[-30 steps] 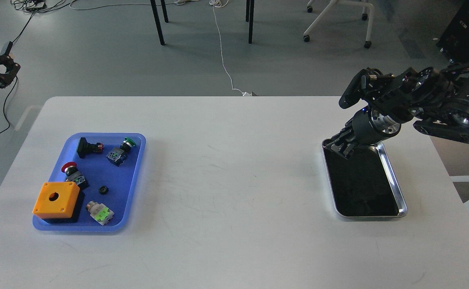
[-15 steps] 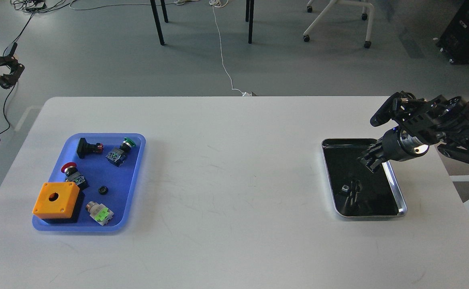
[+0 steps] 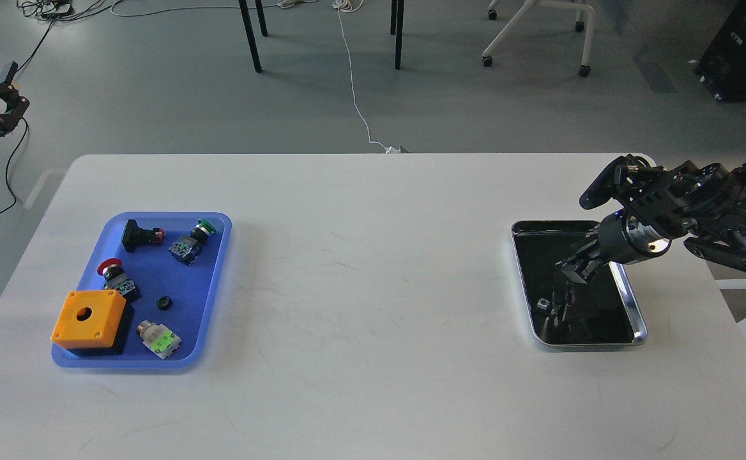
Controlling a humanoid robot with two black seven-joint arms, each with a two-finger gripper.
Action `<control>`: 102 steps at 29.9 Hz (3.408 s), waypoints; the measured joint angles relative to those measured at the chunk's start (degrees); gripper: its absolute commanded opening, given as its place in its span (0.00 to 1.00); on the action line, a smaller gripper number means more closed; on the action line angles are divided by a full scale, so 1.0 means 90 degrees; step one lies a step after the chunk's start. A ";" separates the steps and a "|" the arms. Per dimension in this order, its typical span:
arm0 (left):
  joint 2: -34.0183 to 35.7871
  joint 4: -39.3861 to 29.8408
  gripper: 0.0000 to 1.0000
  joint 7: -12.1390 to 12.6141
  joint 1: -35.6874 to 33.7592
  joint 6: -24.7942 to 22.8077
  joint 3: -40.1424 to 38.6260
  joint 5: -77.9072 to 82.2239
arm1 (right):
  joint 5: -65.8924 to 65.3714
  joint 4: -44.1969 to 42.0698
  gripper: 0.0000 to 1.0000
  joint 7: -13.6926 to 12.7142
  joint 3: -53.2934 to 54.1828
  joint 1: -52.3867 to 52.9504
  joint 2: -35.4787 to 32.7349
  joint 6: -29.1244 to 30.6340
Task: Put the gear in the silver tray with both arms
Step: 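Lower the gear into the silver tray and open the right gripper, then retract the right arm up from the silver tray, then reach the left gripper into the blue tray toward another black gear, then grasp the second black gear with the left gripper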
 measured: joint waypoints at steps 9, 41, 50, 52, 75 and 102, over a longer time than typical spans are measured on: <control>0.0201 -0.0149 0.98 0.0330 -0.0489 0.0000 0.0130 0.0570 | 0.0774 -0.0950 0.98 0.0000 0.3118 -0.0386 -0.0339 -0.0011; 0.0769 -0.5010 0.94 0.0451 0.0465 0.0122 0.0343 1.0600 | 0.8940 -0.1949 0.98 -0.0094 0.9658 -0.2862 -0.0395 0.0949; 0.0816 -0.5117 0.86 0.0124 0.0677 0.0384 0.1248 1.2957 | 0.9031 -0.1868 0.98 -0.0057 1.0239 -0.3643 -0.0169 0.1489; 0.0820 -0.5105 0.84 -0.0077 0.0673 0.0583 0.1543 1.3696 | 0.9031 -0.1861 0.98 -0.0049 1.0245 -0.3673 -0.0096 0.1505; 0.1192 -0.4258 0.58 -0.0785 0.0552 0.1237 0.2862 1.5059 | 0.9031 -0.1888 0.98 0.0000 1.0792 -0.4006 0.0126 0.1506; 0.1077 -0.3900 0.56 -0.0856 0.0631 0.1441 0.3001 1.5070 | 0.9021 -0.1881 0.98 0.0000 1.0715 -0.4011 0.0184 0.1713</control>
